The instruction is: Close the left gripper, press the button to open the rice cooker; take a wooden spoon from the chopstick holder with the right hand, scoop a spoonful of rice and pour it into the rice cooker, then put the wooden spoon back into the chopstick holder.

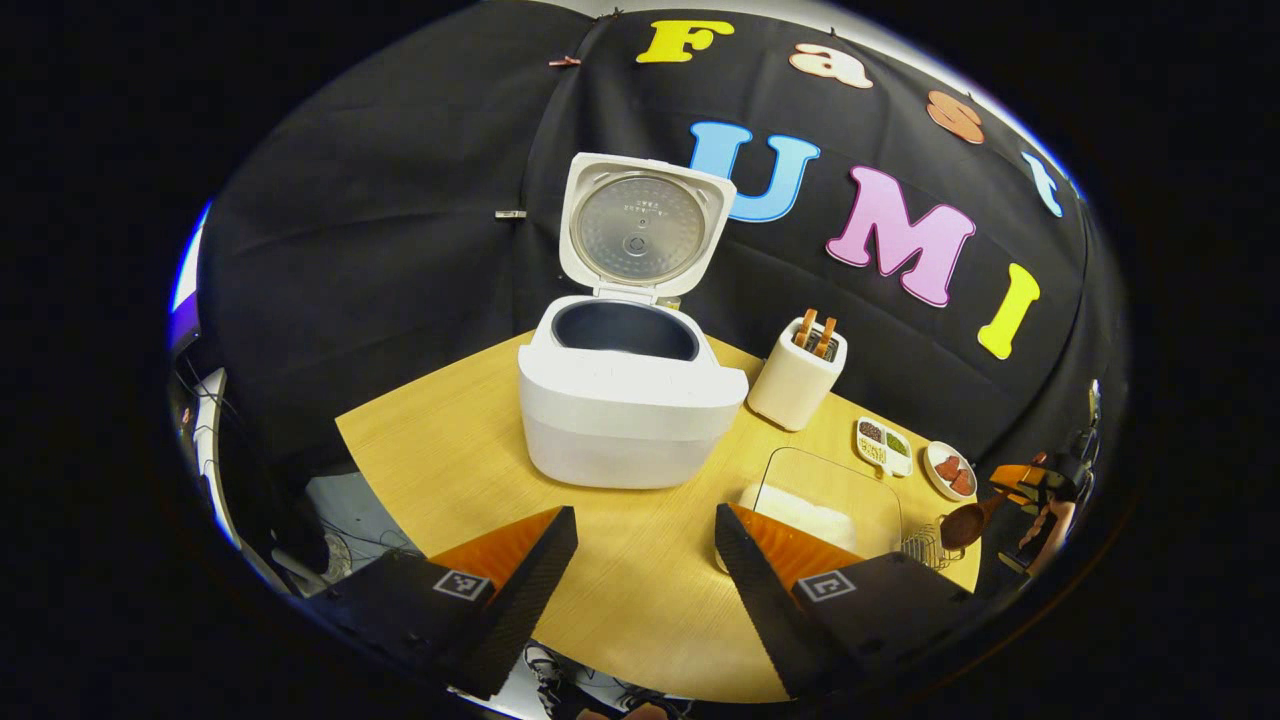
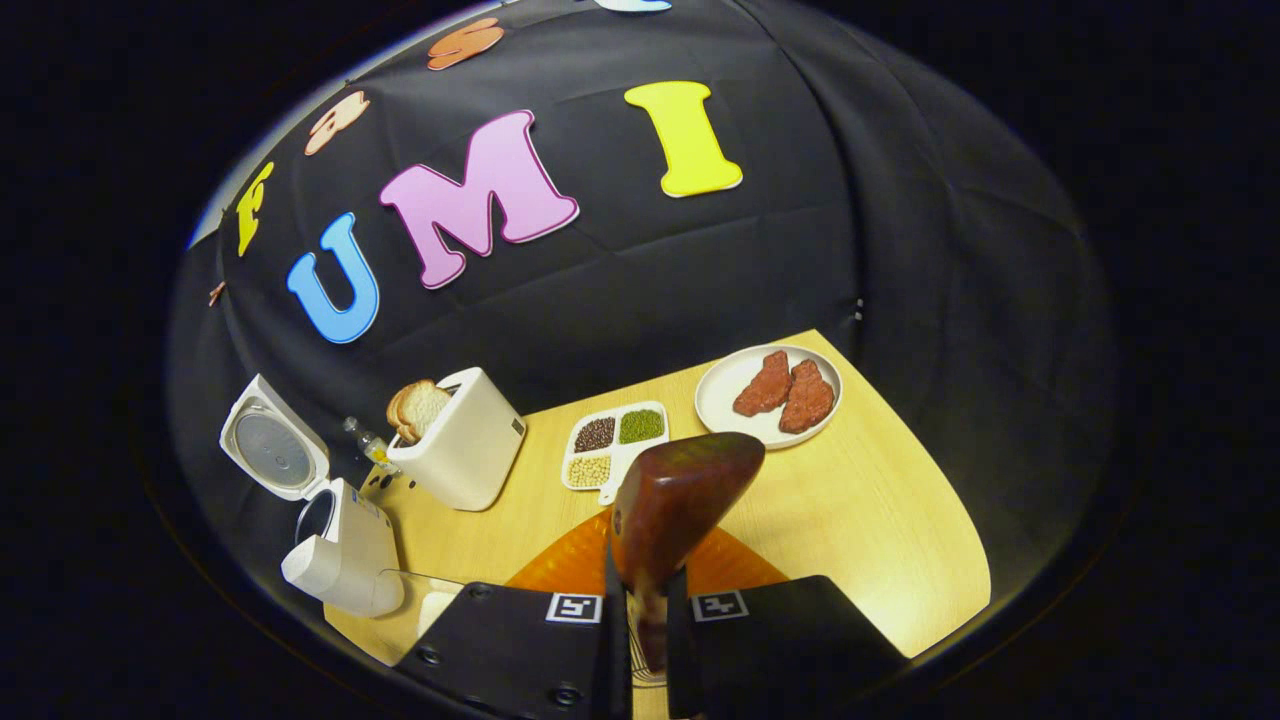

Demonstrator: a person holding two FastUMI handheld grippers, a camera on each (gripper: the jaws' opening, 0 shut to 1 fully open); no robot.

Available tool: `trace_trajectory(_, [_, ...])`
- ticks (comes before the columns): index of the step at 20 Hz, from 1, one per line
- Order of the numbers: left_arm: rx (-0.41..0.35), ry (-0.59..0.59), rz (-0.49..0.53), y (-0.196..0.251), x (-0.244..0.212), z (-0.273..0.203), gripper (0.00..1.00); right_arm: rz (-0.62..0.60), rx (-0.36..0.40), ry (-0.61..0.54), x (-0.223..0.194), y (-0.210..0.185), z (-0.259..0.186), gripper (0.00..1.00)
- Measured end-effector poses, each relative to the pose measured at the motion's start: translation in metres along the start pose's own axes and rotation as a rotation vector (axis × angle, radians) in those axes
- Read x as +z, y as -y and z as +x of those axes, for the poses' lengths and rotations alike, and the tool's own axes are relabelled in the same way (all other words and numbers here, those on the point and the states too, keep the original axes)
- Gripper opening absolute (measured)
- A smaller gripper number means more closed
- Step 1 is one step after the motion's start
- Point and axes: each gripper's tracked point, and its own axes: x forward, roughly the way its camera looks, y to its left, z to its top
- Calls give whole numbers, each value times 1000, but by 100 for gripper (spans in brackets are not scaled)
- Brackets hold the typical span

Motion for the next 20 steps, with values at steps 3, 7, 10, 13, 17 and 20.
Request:
trace_trajectory(3, [-21,18,14,-9,17,4,96,10,12,43,16,-21,-22,18])
trace_trajectory(7, [-40,34,47,-27,27,3,96,-2,42,81,25,-64,-41,18])
trace_trajectory(10, [-52,38,77,-46,27,1,96,-25,79,105,23,-105,-49,18])
trace_trajectory(13, [-63,48,97,-67,27,0,96,-54,109,110,12,-143,-54,18])
trace_trajectory(17, [-86,17,81,-97,19,5,96,-126,132,148,4,-182,-57,18])
trace_trajectory(20, [-93,-13,85,-122,18,16,96,-172,137,165,-7,-201,-54,18])
